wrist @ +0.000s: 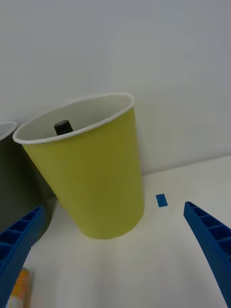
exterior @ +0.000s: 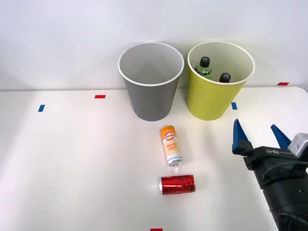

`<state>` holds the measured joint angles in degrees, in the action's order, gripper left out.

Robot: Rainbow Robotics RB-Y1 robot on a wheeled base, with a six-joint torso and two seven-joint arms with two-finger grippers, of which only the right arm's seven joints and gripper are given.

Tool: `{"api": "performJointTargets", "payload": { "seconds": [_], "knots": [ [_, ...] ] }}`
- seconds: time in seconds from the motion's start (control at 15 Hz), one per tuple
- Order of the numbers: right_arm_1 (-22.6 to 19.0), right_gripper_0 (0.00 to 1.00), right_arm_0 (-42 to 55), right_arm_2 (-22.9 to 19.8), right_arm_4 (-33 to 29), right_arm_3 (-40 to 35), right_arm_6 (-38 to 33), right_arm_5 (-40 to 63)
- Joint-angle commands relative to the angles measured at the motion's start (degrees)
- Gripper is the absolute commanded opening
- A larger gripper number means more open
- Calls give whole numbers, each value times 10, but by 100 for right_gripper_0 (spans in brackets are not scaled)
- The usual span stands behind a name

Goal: Put cans in the gray bin, plastic bottles in the light green bin

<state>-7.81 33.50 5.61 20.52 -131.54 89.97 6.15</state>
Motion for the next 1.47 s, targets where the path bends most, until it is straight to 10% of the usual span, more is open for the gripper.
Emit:
{"api": "performJointTargets", "payload": {
  "seconds": [0.07, 1.07, 1.47],
  "knots": [
    [-2, 100, 34, 2, -2, 1, 6, 0],
    [17, 100, 90, 17, -48, 109, 44, -143],
    [18, 100, 170, 48, -135, 109, -126, -206]
  ]
}}
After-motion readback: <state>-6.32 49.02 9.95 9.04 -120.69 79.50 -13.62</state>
